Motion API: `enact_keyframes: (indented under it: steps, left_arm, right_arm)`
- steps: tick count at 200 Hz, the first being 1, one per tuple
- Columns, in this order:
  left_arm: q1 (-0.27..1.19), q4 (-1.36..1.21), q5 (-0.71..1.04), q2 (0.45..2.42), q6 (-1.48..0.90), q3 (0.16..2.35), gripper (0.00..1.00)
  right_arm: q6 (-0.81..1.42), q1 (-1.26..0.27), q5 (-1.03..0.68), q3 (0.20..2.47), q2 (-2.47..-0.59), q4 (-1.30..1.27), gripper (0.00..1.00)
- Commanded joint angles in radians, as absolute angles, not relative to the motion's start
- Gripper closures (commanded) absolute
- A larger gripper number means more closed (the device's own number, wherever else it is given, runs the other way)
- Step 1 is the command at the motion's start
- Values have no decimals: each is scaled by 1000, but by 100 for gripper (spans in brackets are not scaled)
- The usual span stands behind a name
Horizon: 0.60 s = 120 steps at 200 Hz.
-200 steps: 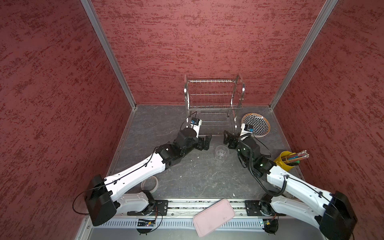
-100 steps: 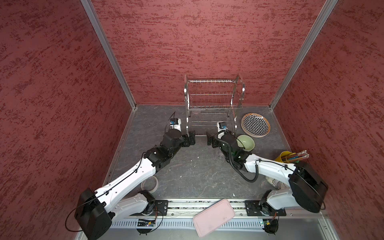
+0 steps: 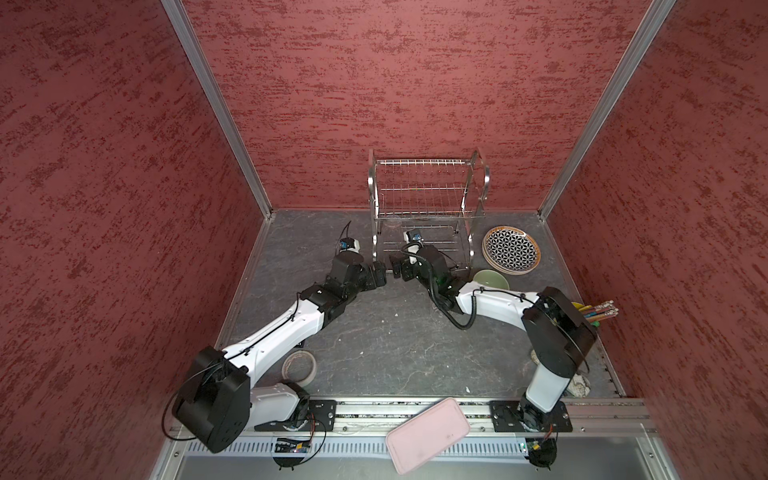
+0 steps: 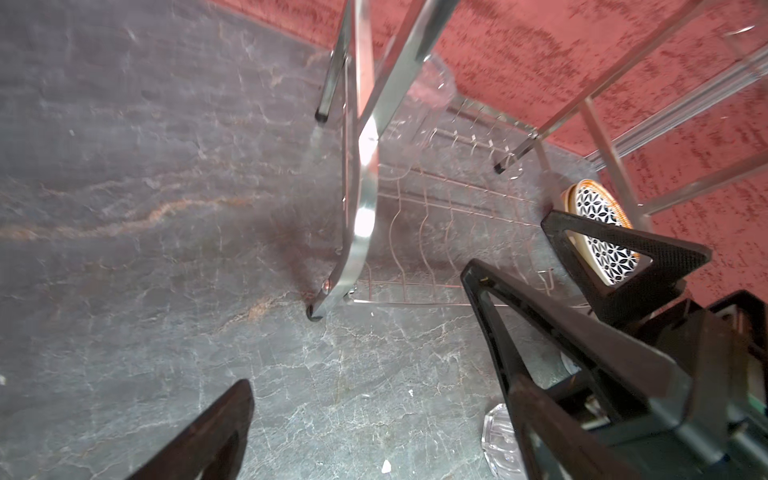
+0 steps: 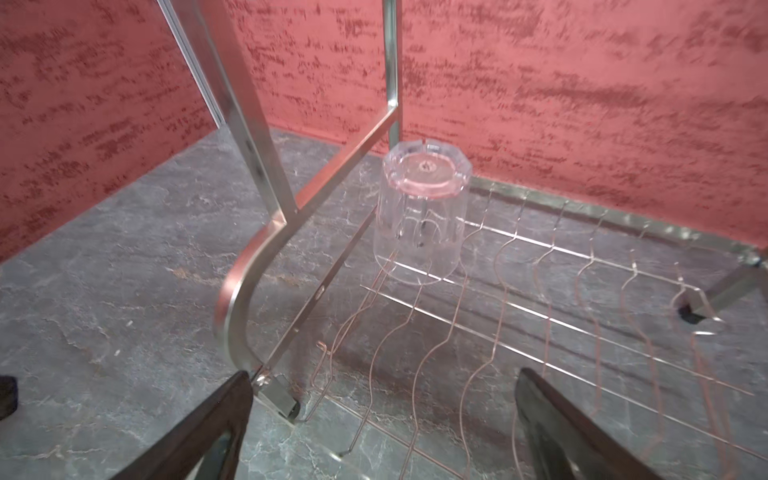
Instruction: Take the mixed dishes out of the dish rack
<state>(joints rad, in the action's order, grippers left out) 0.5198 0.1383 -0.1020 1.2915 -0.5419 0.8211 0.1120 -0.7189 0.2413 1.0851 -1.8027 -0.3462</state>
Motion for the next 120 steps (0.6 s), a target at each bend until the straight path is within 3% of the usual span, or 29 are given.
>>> enact_keyframes:
  steps: [1,81,120]
  left_arm:
    - [500,91,-68,1337,-553,858,10]
    - [466,56,-34,1467,-536,926,21]
    - [460,48,-31,1512,-514,960,32]
  right_arm:
    - [115,-686,199,1135,-1847,-390,2]
    - [120,-614,134,1312,-2006,-343,2]
    - [118,-603,106,1376,-2062,-330,2]
